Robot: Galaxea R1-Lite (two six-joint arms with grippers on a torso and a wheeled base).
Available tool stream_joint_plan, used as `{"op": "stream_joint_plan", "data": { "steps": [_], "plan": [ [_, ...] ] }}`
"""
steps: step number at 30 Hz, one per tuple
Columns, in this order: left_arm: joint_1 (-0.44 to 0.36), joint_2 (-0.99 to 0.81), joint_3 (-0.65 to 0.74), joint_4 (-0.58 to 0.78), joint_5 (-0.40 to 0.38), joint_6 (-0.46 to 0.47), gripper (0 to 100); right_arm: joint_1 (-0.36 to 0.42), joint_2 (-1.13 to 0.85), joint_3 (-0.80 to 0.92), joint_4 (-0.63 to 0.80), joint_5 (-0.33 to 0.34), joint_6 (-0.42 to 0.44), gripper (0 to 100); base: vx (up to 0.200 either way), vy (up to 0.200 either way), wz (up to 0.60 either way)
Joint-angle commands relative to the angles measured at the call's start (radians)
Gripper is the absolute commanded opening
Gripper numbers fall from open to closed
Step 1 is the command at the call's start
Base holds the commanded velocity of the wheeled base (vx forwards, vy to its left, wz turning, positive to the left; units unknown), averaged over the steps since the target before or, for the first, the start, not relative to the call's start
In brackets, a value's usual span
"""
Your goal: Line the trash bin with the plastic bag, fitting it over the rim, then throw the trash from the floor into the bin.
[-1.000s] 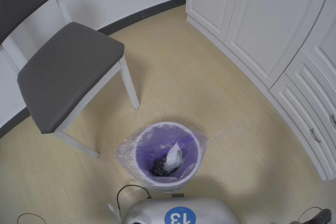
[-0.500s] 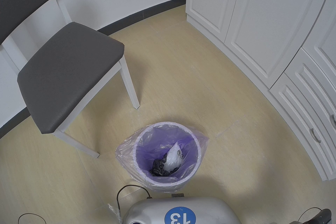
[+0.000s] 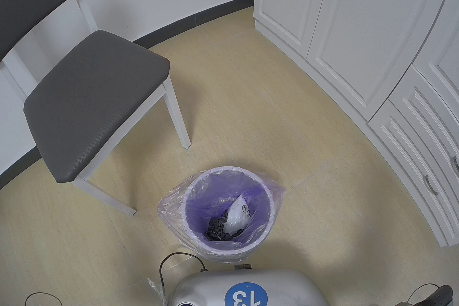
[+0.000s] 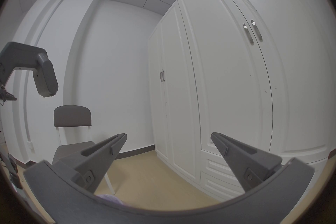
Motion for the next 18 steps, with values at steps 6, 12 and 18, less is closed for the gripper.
{"op": "stream_joint_plan", "data": {
  "steps": [6,12,18],
  "plan": [
    [0.104,-0.071,0.122,-0.008,-0.135,-0.004,100,0.000,-0.011,0.023,0.000,0.000,-0.017,100,0.000,0.000,0.00],
    [0.097,-0.089,0.235,-0.031,-0.141,-0.029,100,0.000,-0.011,0.065,0.000,0.015,-0.033,100,0.000,0.000,0.00],
    [0.097,-0.089,0.433,-0.211,-0.141,-0.101,100,0.000,-0.011,0.088,-0.020,0.005,-0.034,100,0.000,0.000,0.00]
  ]
}}
